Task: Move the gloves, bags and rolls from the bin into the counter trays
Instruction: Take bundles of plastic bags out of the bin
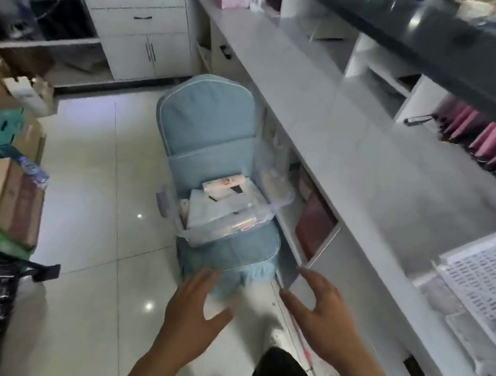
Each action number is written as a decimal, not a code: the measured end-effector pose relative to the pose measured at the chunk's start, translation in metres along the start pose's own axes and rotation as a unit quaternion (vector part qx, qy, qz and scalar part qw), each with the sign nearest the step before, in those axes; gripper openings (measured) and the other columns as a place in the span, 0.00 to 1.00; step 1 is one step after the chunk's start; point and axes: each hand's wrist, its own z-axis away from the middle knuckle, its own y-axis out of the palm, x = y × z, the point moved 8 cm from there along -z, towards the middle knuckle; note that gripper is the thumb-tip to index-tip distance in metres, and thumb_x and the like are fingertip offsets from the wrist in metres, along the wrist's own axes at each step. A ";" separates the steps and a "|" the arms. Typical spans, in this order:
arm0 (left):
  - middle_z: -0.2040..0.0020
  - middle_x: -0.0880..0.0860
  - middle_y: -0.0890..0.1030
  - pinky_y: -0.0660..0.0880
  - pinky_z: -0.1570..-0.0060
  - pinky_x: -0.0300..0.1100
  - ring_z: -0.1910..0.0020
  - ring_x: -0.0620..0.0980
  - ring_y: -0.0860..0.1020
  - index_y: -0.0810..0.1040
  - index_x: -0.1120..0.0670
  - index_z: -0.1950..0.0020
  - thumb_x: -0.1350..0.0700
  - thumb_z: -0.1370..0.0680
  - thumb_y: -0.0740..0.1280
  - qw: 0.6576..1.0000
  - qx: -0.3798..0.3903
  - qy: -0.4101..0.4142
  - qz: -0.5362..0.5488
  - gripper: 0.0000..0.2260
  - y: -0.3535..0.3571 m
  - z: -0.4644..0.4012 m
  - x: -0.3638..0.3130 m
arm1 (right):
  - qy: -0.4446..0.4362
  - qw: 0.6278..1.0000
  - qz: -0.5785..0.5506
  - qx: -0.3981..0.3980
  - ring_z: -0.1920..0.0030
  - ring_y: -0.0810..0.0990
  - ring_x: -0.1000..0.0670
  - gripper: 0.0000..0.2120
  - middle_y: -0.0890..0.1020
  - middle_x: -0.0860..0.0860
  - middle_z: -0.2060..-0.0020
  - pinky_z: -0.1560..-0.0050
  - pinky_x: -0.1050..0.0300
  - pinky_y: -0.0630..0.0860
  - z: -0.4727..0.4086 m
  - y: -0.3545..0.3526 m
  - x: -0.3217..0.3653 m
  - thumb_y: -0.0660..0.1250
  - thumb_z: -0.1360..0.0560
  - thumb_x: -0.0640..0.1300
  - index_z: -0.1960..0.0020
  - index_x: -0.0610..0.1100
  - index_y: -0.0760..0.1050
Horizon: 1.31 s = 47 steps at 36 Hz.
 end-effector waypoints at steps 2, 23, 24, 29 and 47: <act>0.22 0.45 0.62 0.58 0.26 0.44 0.23 0.47 0.59 0.62 0.44 0.23 0.44 0.26 0.73 1.000 0.001 -0.024 0.017 0.34 -0.002 -0.009 0.014 | -0.003 1.000 0.010 0.018 0.29 0.67 0.52 0.26 0.71 0.56 0.29 0.28 0.50 0.63 -0.019 0.010 0.007 0.66 0.24 0.60 0.28 0.54 0.69; 0.24 0.51 0.66 0.66 0.38 0.40 0.31 0.50 0.68 0.65 0.45 0.25 0.50 0.23 0.71 0.927 0.029 -0.347 0.142 0.28 -0.027 -0.248 0.126 | -0.026 0.974 0.051 0.217 0.30 0.70 0.49 0.27 0.73 0.52 0.29 0.31 0.49 0.67 -0.369 0.105 0.050 0.63 0.23 0.59 0.27 0.50 0.69; 0.25 0.53 0.67 0.67 0.40 0.40 0.32 0.51 0.69 0.66 0.47 0.24 0.51 0.22 0.71 0.919 0.025 -0.364 0.151 0.28 -0.024 -0.259 0.132 | -0.027 0.972 0.066 0.225 0.30 0.70 0.48 0.27 0.73 0.51 0.29 0.31 0.49 0.67 -0.382 0.113 0.048 0.63 0.23 0.59 0.27 0.50 0.68; 0.25 0.55 0.67 0.66 0.32 0.44 0.30 0.54 0.70 0.67 0.51 0.24 0.56 0.21 0.68 0.910 0.016 -0.389 0.141 0.26 -0.005 -0.300 0.141 | -0.030 0.940 0.209 0.267 0.30 0.68 0.46 0.26 0.73 0.50 0.30 0.30 0.44 0.62 -0.421 0.160 0.025 0.56 0.21 0.62 0.27 0.51 0.67; 0.26 0.57 0.68 0.70 0.37 0.41 0.32 0.57 0.72 0.67 0.52 0.25 0.55 0.23 0.68 0.909 0.096 -0.391 0.105 0.27 0.062 -0.441 0.231 | -0.093 0.946 0.291 0.109 0.45 0.81 0.45 0.20 0.86 0.50 0.52 0.39 0.46 0.67 -0.472 0.241 -0.046 0.56 0.26 0.56 0.50 0.46 0.83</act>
